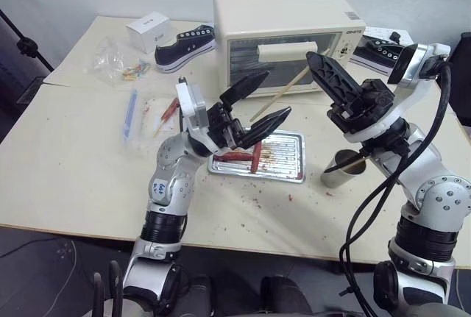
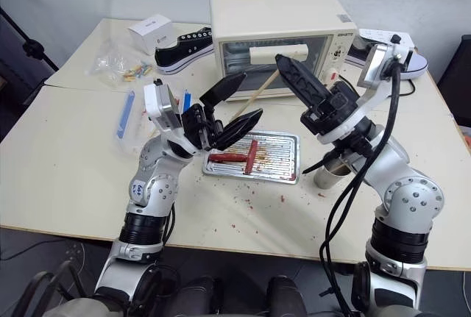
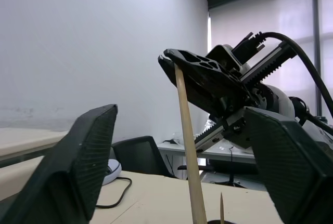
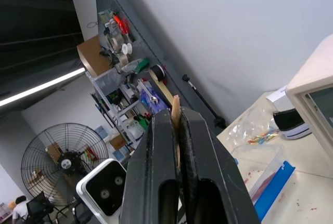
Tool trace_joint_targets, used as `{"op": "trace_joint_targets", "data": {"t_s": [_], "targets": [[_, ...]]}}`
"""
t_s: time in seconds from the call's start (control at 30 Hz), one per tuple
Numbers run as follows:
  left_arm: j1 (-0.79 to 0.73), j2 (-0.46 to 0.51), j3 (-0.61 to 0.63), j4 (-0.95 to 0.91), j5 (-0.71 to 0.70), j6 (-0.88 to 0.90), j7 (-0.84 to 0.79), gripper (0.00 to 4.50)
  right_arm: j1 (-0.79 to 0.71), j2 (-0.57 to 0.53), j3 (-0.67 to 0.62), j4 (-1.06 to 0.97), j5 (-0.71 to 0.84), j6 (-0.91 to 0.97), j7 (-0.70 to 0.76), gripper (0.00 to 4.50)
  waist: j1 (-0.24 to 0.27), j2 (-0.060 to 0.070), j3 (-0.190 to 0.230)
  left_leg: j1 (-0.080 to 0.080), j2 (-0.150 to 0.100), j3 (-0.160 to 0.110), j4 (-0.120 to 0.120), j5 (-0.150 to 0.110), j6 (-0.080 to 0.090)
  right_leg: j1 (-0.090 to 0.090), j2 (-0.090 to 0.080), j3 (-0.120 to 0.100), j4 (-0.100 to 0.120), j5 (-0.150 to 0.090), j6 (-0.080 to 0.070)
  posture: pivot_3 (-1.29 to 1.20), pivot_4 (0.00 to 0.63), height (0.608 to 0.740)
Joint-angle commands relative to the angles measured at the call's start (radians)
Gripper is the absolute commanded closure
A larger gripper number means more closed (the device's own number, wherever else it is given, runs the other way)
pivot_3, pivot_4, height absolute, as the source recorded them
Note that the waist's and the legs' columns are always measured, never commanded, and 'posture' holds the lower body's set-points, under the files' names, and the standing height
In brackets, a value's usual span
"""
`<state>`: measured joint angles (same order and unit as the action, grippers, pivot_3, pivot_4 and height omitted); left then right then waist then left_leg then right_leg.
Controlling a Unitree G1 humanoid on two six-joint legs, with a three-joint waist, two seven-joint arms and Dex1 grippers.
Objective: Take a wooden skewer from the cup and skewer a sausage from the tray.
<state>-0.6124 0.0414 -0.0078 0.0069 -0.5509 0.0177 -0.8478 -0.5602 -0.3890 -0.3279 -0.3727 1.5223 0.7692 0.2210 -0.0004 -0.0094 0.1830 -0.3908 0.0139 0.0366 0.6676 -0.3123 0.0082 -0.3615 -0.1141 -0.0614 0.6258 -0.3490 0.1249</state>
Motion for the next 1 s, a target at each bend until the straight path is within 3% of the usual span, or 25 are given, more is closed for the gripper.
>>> {"op": "trace_joint_targets", "data": {"t_s": [0.03, 0.33, 0.53, 0.67, 0.87, 1.0], "targets": [[0.001, -0.009, -0.010, -0.037, 0.001, -0.018, 0.010, 1.78, 0.008, 0.003, -0.003, -0.047, 0.032, -0.033, -0.004, 4.50, 0.000, 0.000, 0.000, 0.000, 0.000, 0.000, 0.000, 0.000, 0.000, 0.000, 0.000, 0.000, 0.000, 0.000, 0.000, 0.00, 0.150, 0.740], [-0.013, -0.011, -0.015, -0.026, 0.003, -0.021, 0.019, 4.38, 0.021, 0.015, 0.020, -0.058, 0.043, -0.063, -0.012, 4.50, 0.000, 0.000, 0.000, 0.000, 0.000, 0.000, 0.000, 0.000, 0.000, 0.000, 0.000, 0.000, 0.000, 0.000, 0.000, 0.00, 0.150, 0.740], [-0.027, -0.015, 0.006, -0.031, -0.019, 0.006, 0.053, 4.45, 0.034, 0.012, 0.020, -0.055, 0.059, -0.080, -0.044, 4.50, 0.000, 0.000, 0.000, 0.000, 0.000, 0.000, 0.000, 0.000, 0.000, 0.000, 0.000, 0.000, 0.000, 0.000, 0.000, 0.00, 0.150, 0.740], [-0.031, 0.034, 0.027, -0.044, -0.031, 0.043, 0.039, 4.50, 0.038, -0.074, -0.028, -0.059, 0.006, -0.088, -0.023, 3.47, 0.000, 0.000, 0.000, 0.000, 0.000, 0.000, 0.000, 0.000, 0.000, 0.000, 0.000, 0.000, 0.000, 0.000, 0.000, 0.00, 0.150, 0.740], [0.089, 0.319, 0.099, -0.065, -0.052, 0.131, -0.125, 4.50, 0.193, -0.423, -0.188, -0.076, -0.173, -0.053, 0.219, 1.42, 0.001, 0.000, 0.000, 0.000, 0.000, 0.000, -0.004, 0.000, 0.000, 0.000, 0.000, 0.000, -0.004, 0.000, 0.000, 0.00, 0.150, 0.740], [0.192, 0.458, 0.165, -0.047, -0.058, 0.157, -0.191, 4.50, 0.382, -0.539, -0.308, -0.094, -0.390, -0.132, 0.377, 0.06, 0.003, 0.000, 0.000, 0.000, 0.000, 0.000, -0.005, 0.000, 0.000, 0.001, 0.000, 0.000, -0.005, 0.000, 0.000, 0.00, 0.150, 0.740]]}}
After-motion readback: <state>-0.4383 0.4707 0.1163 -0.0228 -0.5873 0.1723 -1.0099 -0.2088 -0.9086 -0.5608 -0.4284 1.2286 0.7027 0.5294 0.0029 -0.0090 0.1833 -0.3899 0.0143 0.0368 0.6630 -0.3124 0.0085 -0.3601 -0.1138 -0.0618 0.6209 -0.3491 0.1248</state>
